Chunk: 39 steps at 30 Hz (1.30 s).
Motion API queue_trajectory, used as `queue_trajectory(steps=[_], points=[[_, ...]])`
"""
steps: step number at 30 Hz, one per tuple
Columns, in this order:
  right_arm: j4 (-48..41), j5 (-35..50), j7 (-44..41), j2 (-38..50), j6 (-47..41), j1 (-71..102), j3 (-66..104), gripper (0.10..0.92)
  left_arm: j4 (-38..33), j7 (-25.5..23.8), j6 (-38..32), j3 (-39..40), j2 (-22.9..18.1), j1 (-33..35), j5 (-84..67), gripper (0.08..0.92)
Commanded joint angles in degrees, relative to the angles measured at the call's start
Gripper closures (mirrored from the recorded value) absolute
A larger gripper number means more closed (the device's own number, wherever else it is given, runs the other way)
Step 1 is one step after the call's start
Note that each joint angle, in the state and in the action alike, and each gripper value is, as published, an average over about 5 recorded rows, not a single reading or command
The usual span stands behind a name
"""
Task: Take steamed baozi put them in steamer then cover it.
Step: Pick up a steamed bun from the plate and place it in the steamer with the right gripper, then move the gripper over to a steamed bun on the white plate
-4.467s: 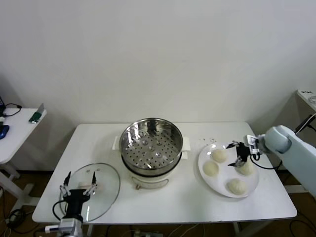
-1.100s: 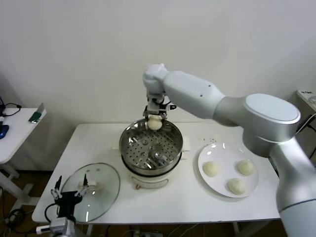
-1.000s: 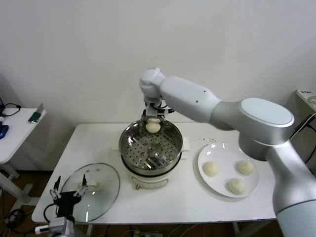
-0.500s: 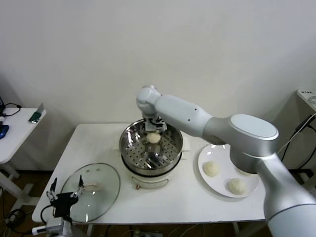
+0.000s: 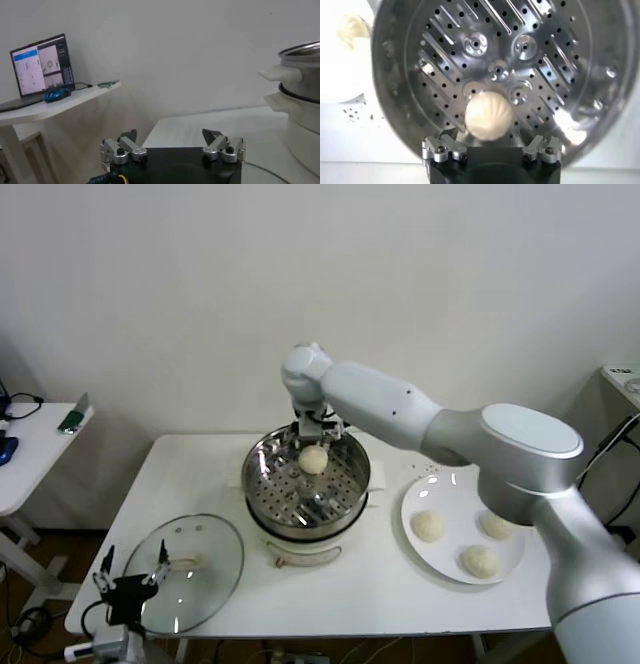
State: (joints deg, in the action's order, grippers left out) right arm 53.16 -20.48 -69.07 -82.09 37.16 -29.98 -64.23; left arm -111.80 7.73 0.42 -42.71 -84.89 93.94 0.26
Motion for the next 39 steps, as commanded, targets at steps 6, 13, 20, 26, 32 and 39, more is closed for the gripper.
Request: queue_trajectory(steps=[6, 13, 20, 26, 32, 39], points=[[21.8, 41.0, 8.3, 25.8, -38.1, -25.2, -27.4, 0.203, -2.0, -2.7, 0.4, 1.0, 0.1, 2.6, 1.1, 0.177], [27.0, 51.4, 7.1, 38.7, -53.5, -21.8, -31.3, 0.203, -2.5, -2.9, 0.4, 1.1, 0.2, 3.1, 1.4, 0.177], [25.3, 50.2, 7.9, 43.1, -57.1, -10.9, -26.7, 0.203, -2.4, -2.7, 0.4, 1.0, 0.2, 3.3, 1.5, 0.177], [21.1, 44.9, 8.8, 41.5, -57.4, 1.0, -20.7, 0.203, -2.6, -2.1, 0.7, 1.0, -0.1, 3.0, 2.3, 0.177], [18.4, 40.7, 9.7, 38.8, -56.4, 9.0, -15.8, 0.203, -2.7, -2.1, 0.8, 0.6, 0.0, 3.3, 2.2, 0.177], [14.4, 38.5, 9.8, 35.7, -55.2, 13.1, -13.4, 0.203, -2.3, -2.0, 0.6, 0.1, 0.2, 3.9, 2.0, 0.177]])
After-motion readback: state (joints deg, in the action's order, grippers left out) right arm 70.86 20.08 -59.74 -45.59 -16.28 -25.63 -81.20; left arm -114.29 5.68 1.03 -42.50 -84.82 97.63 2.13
